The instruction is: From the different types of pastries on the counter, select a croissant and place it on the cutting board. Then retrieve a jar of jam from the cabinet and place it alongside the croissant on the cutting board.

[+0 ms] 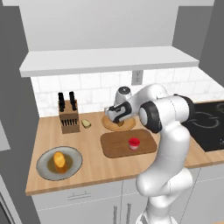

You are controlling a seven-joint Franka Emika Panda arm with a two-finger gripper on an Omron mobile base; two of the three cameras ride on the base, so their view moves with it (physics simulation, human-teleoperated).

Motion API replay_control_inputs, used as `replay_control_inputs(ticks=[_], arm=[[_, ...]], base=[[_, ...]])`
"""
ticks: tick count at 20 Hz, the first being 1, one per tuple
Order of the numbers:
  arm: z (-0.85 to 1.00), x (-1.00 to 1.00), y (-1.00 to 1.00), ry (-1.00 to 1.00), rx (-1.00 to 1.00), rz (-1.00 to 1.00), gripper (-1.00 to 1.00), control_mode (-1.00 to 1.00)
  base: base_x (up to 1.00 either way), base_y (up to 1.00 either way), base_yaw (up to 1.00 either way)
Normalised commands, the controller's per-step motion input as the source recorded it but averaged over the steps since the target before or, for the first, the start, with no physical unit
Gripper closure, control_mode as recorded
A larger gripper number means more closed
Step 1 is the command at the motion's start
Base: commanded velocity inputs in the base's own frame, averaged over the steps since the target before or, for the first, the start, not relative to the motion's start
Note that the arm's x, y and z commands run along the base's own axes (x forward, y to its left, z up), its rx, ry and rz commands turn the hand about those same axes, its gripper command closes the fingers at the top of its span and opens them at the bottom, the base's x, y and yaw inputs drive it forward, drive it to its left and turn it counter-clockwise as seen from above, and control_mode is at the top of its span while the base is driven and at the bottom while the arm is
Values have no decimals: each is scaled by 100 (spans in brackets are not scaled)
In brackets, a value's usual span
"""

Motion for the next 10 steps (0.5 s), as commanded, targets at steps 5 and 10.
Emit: replay_control_inputs(ticks=[5,10], arm=[[-7,9,-8,0,0,5,-100,-100],[-12,0,0,2,-3,2,-100,-100]], base=[[0,0,0],[0,0,0]])
